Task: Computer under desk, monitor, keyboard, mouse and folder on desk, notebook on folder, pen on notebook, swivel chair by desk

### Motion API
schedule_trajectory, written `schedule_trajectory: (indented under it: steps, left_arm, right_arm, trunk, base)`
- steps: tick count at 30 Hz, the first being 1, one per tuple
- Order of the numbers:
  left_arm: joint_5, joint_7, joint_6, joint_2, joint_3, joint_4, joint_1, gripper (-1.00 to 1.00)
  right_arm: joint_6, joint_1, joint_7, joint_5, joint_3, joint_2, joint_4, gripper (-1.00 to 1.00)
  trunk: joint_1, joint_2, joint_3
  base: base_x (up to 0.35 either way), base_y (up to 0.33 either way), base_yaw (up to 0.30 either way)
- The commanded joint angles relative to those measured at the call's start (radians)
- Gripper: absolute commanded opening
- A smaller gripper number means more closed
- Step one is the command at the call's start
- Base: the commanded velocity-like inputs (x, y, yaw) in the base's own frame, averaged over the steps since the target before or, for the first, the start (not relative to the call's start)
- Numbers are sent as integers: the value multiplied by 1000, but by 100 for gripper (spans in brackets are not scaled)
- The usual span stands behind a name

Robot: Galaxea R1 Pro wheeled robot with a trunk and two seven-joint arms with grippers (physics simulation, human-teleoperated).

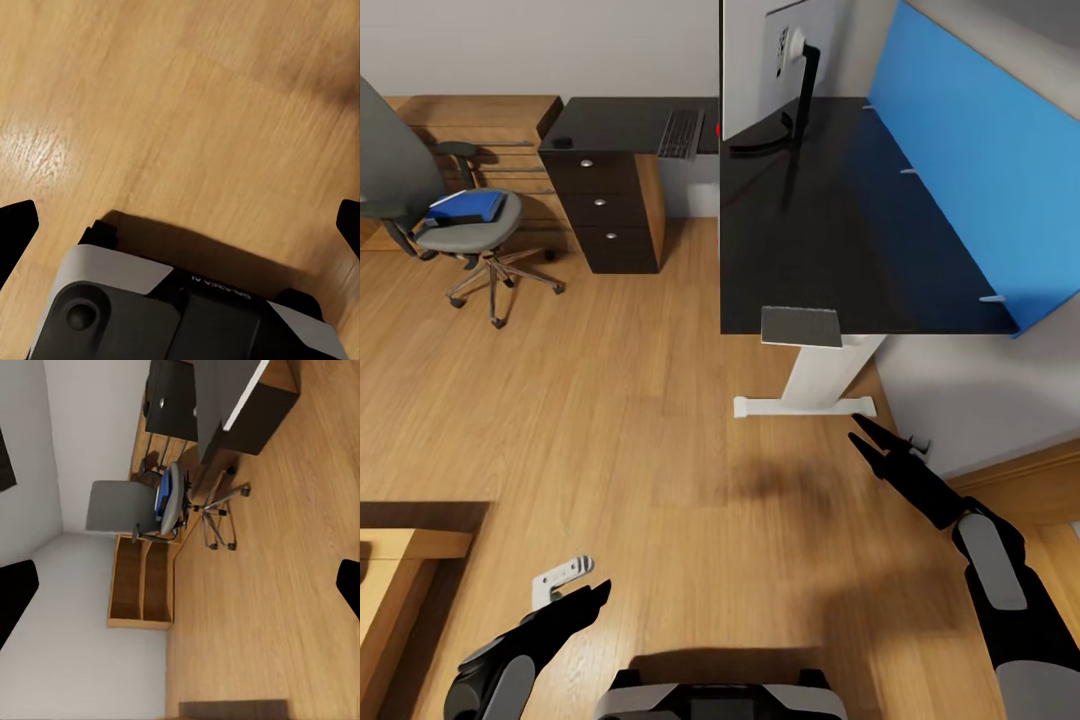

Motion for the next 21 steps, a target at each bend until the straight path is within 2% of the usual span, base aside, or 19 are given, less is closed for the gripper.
schedule_trajectory:
  steps: [1, 10, 13, 16, 17, 21]
  left_arm:
    - [11, 8, 4, 0, 0, -1, 0, 100]
    - [11, 9, 4, 0, -1, -2, 1, 100]
    - [11, 9, 4, 0, -1, -2, 1, 100]
    - [11, 9, 4, -1, -2, -2, 1, 100]
    - [12, 9, 4, -3, -3, -1, 1, 100]
    - [12, 9, 3, -4, -4, 0, 1, 100]
  right_arm:
    - [7, 0, -2, -3, 0, 0, -2, 100]
    - [10, 0, -47, -3, 4, -3, -26, 100]
    - [7, 0, -60, -4, 5, 3, -81, 100]
    - [3, 0, -72, -6, 2, 24, -141, 100]
    - [-2, 0, -82, -6, -7, 48, -171, 100]
    - [-9, 0, -100, -6, -27, 54, -170, 100]
  trunk:
    - [4, -8, -4]
    - [39, -71, -32]
    - [50, -92, -42]
    - [62, -113, -51]
    - [65, -120, -54]
    - [81, -148, -67]
  base:
    - [0, 0, 0]
    - [0, 0, 0]
    - [0, 0, 0]
    - [0, 0, 0]
    - [0, 0, 0]
    - [0, 0, 0]
